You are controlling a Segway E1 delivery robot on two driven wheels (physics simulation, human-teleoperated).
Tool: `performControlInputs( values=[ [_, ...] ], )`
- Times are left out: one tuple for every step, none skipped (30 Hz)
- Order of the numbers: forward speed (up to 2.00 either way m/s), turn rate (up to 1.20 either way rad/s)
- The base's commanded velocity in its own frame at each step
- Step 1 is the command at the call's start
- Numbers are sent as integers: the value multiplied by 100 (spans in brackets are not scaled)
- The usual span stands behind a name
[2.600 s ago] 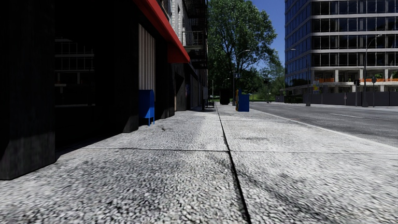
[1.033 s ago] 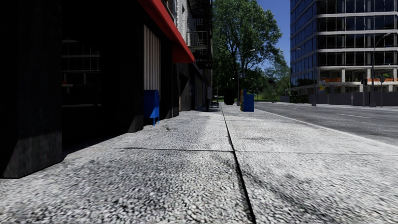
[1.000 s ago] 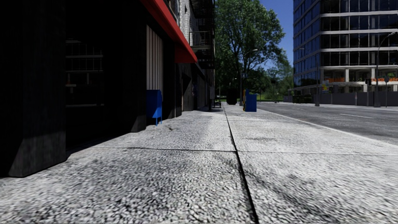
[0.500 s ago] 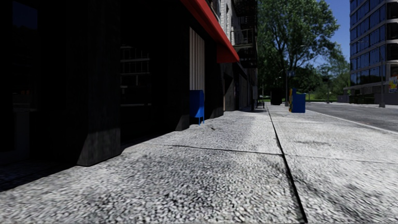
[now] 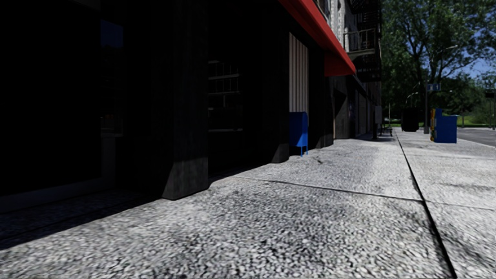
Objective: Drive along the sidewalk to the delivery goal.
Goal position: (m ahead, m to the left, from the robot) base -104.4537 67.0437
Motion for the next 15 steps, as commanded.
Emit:
performControlInputs(
  values=[
    [0,73],
    [0,73],
    [0,80],
    [0,81],
    [0,82],
    [0,82],
    [0,82],
    [0,82],
    [0,82],
    [0,82],
    [0,82],
    [0,82],
    [0,82],
    [0,82],
    [0,82]
  ],
)
